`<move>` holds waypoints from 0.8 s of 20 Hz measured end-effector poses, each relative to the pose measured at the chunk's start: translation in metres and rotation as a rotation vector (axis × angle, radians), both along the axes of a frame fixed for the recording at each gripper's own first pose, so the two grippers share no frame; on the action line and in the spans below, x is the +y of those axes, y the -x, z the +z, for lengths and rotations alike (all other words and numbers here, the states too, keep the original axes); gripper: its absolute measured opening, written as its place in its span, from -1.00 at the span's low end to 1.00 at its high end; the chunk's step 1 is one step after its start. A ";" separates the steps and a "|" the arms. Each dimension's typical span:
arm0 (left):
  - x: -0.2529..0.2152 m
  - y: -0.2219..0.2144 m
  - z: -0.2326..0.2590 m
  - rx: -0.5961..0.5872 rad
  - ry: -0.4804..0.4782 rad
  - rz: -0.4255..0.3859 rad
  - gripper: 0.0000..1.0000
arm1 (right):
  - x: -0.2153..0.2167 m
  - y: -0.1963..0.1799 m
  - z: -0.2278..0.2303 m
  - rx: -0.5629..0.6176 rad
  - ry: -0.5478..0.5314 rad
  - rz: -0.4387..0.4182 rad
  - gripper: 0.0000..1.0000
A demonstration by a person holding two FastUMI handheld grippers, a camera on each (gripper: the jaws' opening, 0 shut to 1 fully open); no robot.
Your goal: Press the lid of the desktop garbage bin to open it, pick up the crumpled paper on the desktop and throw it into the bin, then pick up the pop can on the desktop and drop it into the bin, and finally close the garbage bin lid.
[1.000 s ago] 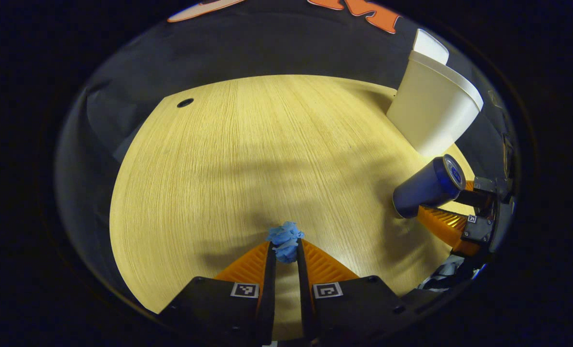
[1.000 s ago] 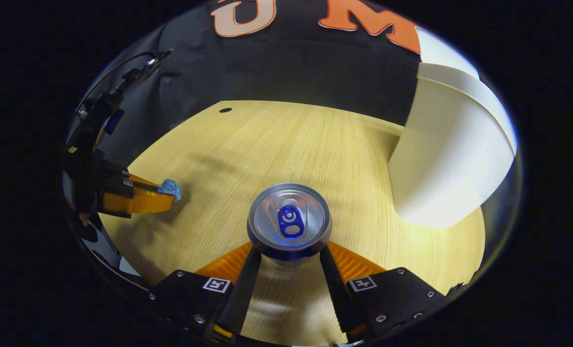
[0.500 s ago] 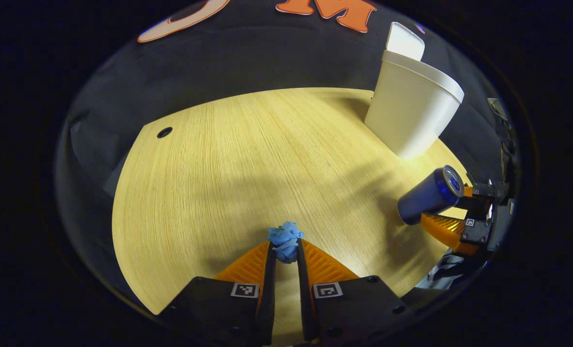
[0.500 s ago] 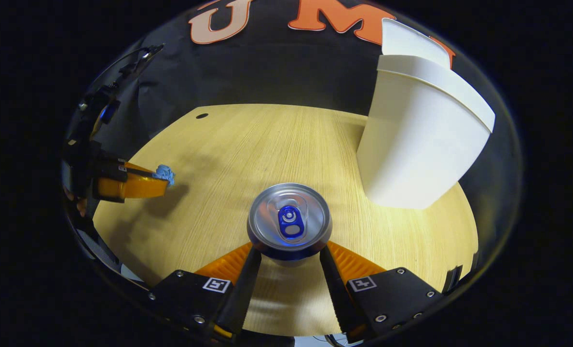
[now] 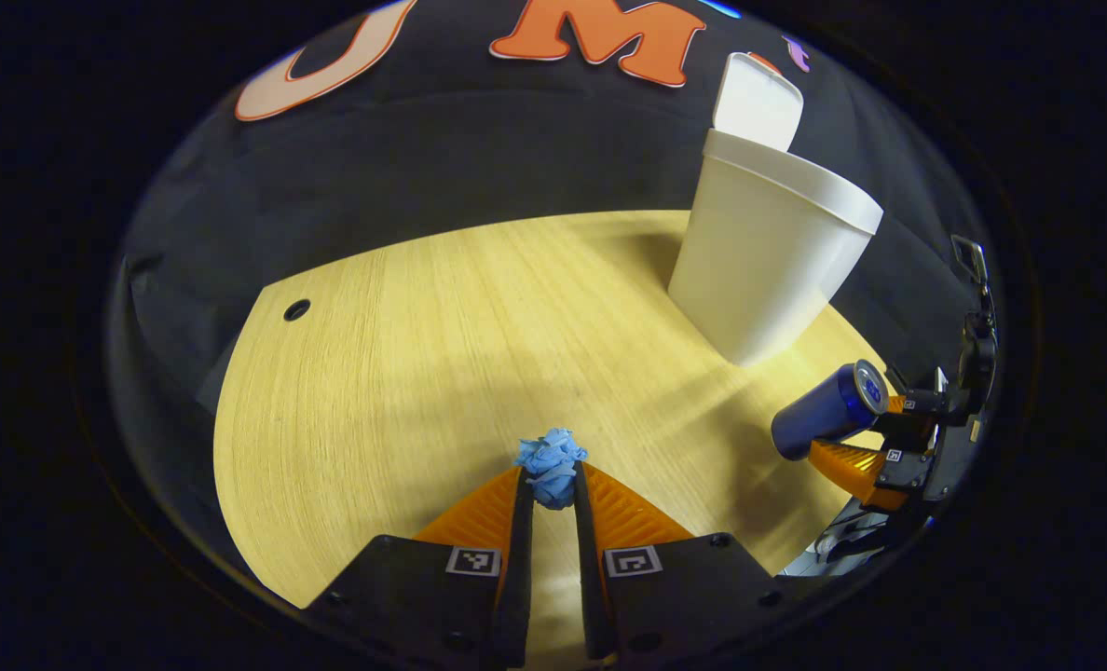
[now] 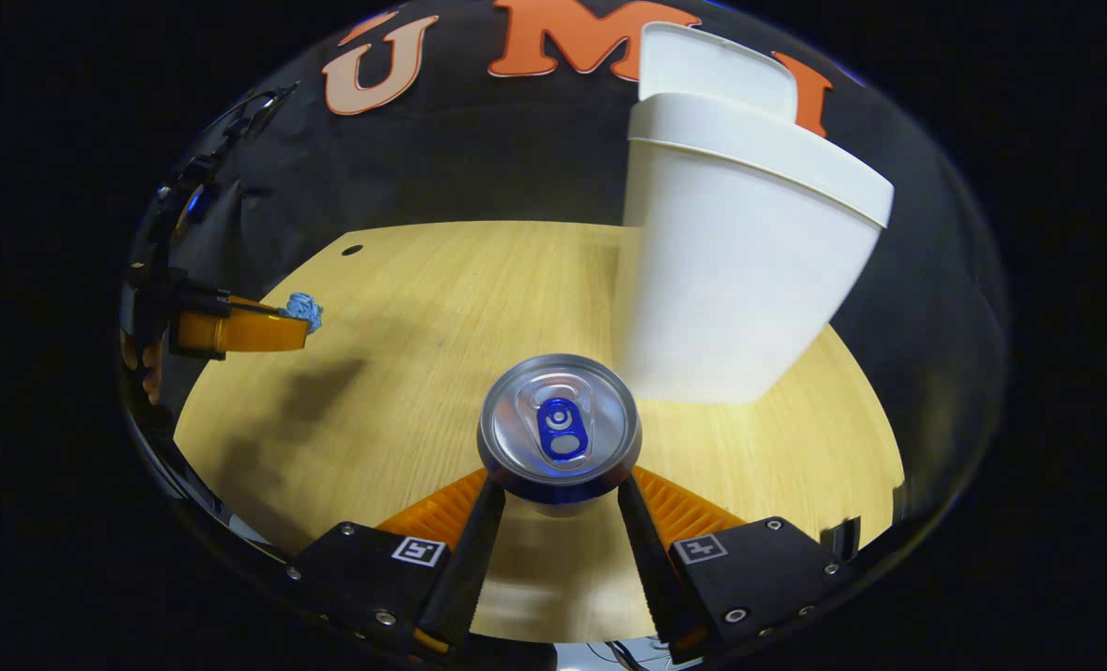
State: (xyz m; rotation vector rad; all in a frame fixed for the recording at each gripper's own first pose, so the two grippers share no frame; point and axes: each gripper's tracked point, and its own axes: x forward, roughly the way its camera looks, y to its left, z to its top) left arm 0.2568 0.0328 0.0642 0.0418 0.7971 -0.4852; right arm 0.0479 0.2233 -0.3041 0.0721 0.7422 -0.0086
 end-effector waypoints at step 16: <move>-0.119 -0.044 0.102 -0.170 0.110 -0.108 -0.46 | -0.001 -0.002 0.002 0.007 -0.021 -0.160 0.48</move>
